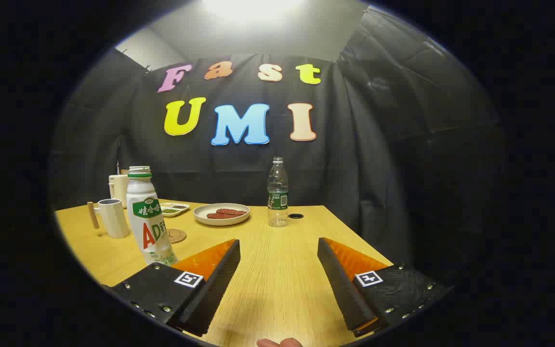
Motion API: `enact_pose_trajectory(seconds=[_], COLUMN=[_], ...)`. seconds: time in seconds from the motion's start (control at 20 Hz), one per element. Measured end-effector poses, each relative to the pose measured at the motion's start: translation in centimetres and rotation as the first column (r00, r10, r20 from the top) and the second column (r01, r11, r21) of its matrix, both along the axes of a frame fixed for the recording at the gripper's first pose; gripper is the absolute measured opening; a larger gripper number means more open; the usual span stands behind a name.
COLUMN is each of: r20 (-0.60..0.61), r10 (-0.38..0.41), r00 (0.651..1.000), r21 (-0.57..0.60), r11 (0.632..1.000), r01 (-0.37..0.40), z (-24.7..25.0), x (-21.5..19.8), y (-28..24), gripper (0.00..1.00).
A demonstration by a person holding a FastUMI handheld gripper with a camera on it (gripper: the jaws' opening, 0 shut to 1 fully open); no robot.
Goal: Take the bottle from table, then pour the juice into the cup, finally place the bottle on the coaster
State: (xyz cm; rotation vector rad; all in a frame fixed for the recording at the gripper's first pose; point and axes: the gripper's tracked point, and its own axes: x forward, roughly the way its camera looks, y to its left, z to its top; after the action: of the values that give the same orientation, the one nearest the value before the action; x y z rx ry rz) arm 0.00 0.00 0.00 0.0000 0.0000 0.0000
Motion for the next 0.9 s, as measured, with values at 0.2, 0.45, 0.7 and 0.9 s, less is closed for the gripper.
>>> enact_pose_trajectory(seconds=[0.2, 0.45, 0.7, 0.9], r20=[-0.016, 0.002, 0.048, 0.005], r10=[-0.003, -0.003, -0.001, 0.006], r00=[1.0, 1.0, 0.999, 1.0], r21=[0.001, 0.01, -0.003, 0.003], r11=[1.0, 1.0, 1.0, 1.0], r01=[0.003, 0.003, 0.001, -0.006], z=[-0.2, 2.2, 6.6, 7.1], x=[2.9, 5.6, 4.9, 1.6], y=[0.0, -0.1, 1.5, 4.0], gripper=[0.99, 0.99, 0.99, 0.99])
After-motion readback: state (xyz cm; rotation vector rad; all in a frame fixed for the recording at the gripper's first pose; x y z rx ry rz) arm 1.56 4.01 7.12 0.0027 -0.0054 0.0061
